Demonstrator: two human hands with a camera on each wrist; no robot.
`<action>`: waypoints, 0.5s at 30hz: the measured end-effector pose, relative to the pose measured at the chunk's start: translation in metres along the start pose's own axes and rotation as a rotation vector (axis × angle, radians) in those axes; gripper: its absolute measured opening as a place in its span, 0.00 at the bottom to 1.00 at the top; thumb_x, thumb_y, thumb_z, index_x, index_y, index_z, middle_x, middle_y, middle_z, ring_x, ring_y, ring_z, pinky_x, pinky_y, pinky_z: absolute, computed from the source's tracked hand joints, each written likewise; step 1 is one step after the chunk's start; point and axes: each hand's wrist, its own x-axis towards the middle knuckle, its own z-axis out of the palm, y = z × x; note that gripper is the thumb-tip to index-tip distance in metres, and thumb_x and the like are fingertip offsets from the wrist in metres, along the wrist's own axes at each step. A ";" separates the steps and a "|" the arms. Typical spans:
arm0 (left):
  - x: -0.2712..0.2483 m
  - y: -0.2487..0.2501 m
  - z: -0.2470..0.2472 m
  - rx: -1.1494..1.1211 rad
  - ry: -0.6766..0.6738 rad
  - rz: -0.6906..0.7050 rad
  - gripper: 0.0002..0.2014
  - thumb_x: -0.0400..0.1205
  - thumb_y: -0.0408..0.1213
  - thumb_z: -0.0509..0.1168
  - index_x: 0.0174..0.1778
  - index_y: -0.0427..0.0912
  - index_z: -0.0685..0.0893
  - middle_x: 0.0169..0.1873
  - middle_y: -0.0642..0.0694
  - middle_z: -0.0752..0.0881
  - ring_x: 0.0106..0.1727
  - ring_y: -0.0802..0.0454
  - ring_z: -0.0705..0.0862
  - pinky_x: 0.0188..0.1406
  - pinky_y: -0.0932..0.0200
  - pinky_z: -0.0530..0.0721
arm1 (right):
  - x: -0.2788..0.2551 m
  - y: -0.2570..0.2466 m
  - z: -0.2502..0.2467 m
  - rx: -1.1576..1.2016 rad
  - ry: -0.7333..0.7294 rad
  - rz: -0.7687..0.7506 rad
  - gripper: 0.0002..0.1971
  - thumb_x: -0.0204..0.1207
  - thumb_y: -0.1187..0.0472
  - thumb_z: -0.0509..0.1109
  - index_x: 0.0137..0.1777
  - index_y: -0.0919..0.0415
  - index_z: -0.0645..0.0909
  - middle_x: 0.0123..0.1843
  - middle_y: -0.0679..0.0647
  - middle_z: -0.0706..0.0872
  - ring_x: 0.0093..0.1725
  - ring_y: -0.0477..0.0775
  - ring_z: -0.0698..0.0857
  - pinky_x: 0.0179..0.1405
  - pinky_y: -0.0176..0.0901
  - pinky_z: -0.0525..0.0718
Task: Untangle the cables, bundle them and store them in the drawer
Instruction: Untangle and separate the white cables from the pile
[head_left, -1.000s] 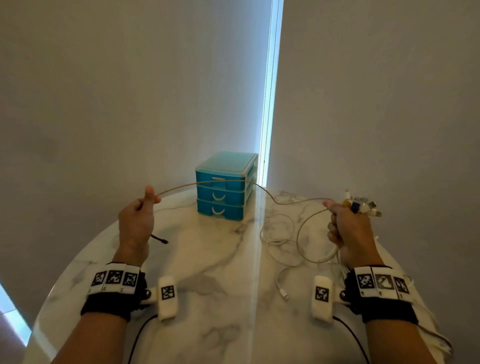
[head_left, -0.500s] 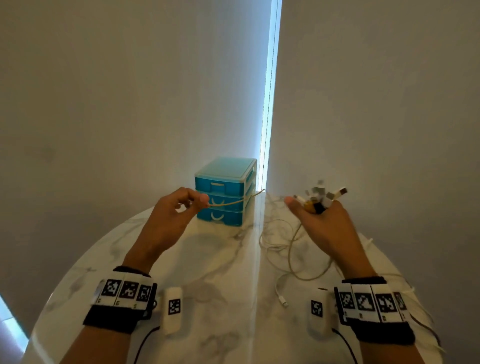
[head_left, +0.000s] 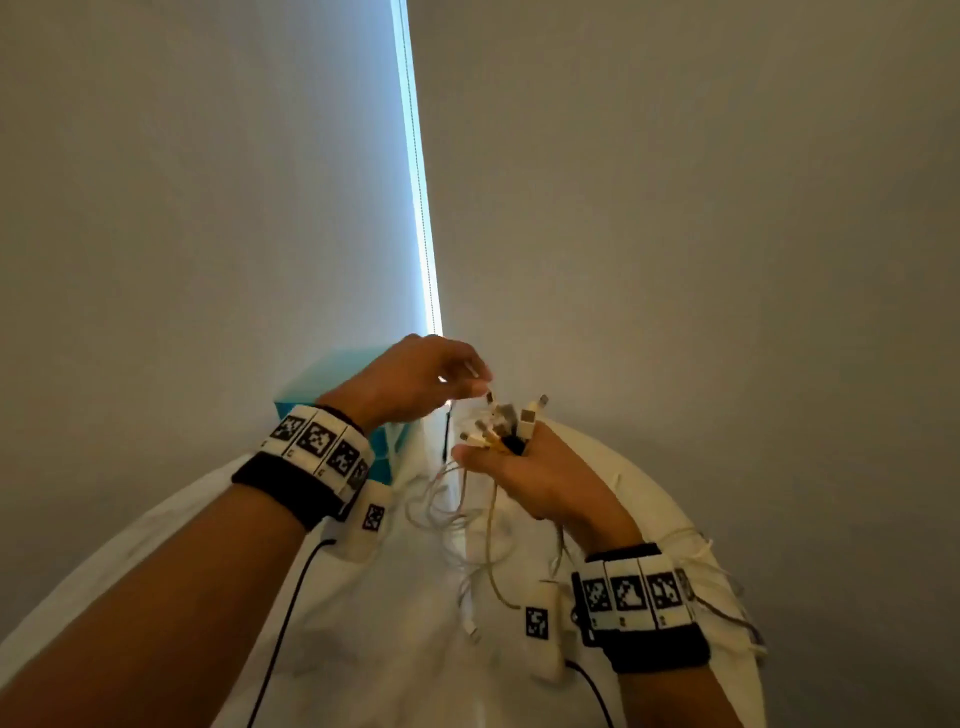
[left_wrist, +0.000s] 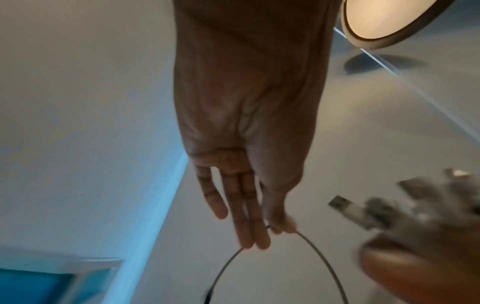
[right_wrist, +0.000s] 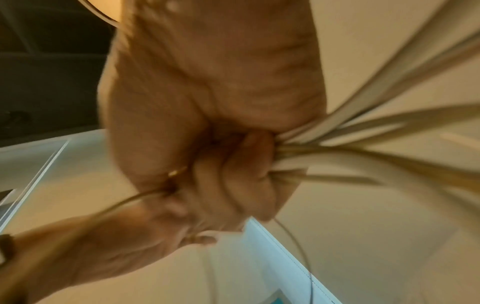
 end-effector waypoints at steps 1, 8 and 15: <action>0.009 0.013 0.004 -0.073 -0.013 0.081 0.22 0.87 0.57 0.69 0.77 0.60 0.84 0.68 0.57 0.90 0.63 0.65 0.86 0.75 0.52 0.83 | 0.003 0.004 -0.006 0.104 0.179 0.029 0.16 0.84 0.38 0.73 0.40 0.46 0.85 0.29 0.43 0.85 0.30 0.38 0.83 0.40 0.47 0.85; 0.004 0.024 0.024 -0.400 0.127 0.083 0.28 0.92 0.64 0.52 0.85 0.56 0.76 0.64 0.61 0.92 0.59 0.66 0.91 0.68 0.58 0.85 | 0.005 0.028 -0.021 -0.015 0.518 0.261 0.25 0.89 0.35 0.64 0.42 0.54 0.87 0.36 0.50 0.88 0.37 0.45 0.84 0.37 0.43 0.76; -0.043 -0.003 0.049 -0.526 0.018 0.008 0.24 0.91 0.62 0.54 0.75 0.57 0.86 0.61 0.61 0.92 0.58 0.65 0.91 0.55 0.59 0.91 | 0.013 0.010 -0.001 0.258 0.472 0.081 0.22 0.88 0.40 0.70 0.35 0.51 0.79 0.25 0.46 0.78 0.25 0.42 0.77 0.32 0.38 0.78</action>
